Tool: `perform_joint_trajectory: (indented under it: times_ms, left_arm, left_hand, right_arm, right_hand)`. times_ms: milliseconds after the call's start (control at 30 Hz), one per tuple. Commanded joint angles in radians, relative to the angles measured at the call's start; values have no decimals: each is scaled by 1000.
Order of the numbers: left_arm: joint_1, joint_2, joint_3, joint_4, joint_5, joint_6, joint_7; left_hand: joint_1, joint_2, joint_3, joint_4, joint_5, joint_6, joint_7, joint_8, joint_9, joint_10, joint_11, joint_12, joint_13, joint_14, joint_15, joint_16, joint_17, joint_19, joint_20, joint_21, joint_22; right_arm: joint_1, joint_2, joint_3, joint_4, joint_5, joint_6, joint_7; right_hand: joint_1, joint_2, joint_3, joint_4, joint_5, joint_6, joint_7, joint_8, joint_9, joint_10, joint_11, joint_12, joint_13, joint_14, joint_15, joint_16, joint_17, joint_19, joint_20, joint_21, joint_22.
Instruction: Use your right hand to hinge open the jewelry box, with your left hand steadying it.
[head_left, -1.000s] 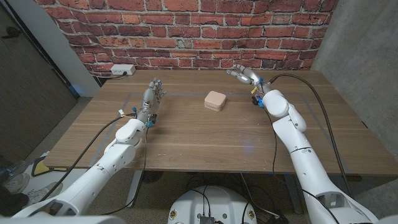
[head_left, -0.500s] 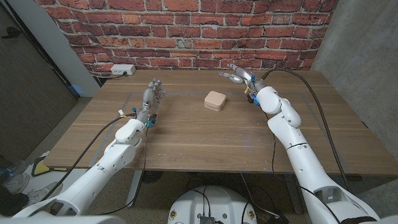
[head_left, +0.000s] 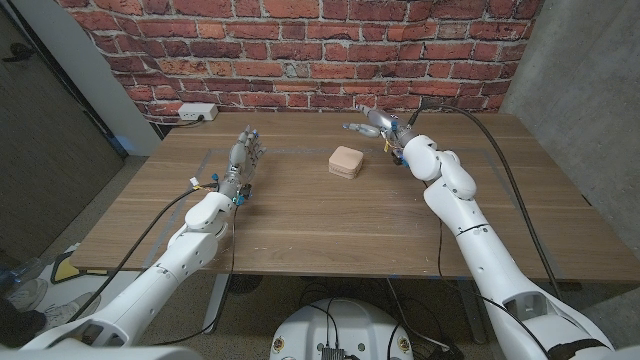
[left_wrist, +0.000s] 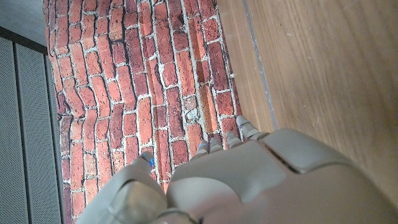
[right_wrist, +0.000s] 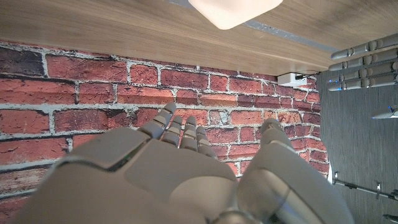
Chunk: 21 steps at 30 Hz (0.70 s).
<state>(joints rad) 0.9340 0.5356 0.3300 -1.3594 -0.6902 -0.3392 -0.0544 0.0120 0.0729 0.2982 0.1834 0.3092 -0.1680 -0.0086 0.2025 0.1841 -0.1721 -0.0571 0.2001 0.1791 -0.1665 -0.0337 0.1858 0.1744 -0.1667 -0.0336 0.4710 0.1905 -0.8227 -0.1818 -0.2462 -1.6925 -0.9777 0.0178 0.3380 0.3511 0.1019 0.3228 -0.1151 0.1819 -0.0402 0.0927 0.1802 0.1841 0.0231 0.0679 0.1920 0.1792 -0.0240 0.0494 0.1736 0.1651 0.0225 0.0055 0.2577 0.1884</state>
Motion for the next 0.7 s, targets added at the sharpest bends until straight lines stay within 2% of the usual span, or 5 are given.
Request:
perform_joint_trajectory:
  times_ms: [33, 200, 367, 700]
  left_arm:
    - [-3, -4, -3, 14, -5, -7, -8]
    - [-4, -5, -4, 18, -6, -8, -10]
    - [-5, -8, -5, 25, -11, -11, -15]
    - [-8, -15, -6, 43, -18, -17, -25]
  left_hand:
    - [6, 87, -1, -3, 3, -156, 6, -4, 2, -136, -2, 5, 3, -146, -8, -1, 3, -76, -27, 7, 3]
    - [6, 88, -1, -3, 3, -156, 6, -4, 2, -135, -1, 5, 3, -145, -8, -1, 3, -75, -27, 7, 3]
    - [6, 88, -1, -3, 4, -155, 6, -4, 2, -135, -1, 5, 3, -144, -8, -1, 3, -76, -26, 7, 3]
    - [6, 88, -1, -3, 4, -155, 6, -5, 2, -134, -1, 4, 3, -142, -7, 0, 3, -75, -25, 7, 3]
  right_arm:
    - [43, -15, -61, 14, -91, -19, 61]
    - [73, -19, -87, 26, -112, -28, 119]
    - [101, -23, -113, 42, -135, -30, 154]
    - [153, -25, -174, 66, -204, -48, 218]
  right_hand:
    - [6, -15, -2, -12, -4, -20, 8, -4, 2, -18, 8, -3, 5, -14, 7, -1, 5, -8, 6, -4, 2]
    - [3, -25, -9, -13, -5, -31, 6, -3, 2, -28, 2, -3, 5, -24, 5, -2, 5, -12, 1, -8, 2]
    - [-9, -50, -28, -14, -4, -18, 24, 9, 3, -13, 9, 8, 6, -6, 14, 8, 6, 10, 13, -5, 2]
    - [-18, -85, -51, -18, 3, 7, 38, 20, 5, 14, 26, 20, 8, 7, 18, 10, 7, 29, 28, -3, 2]
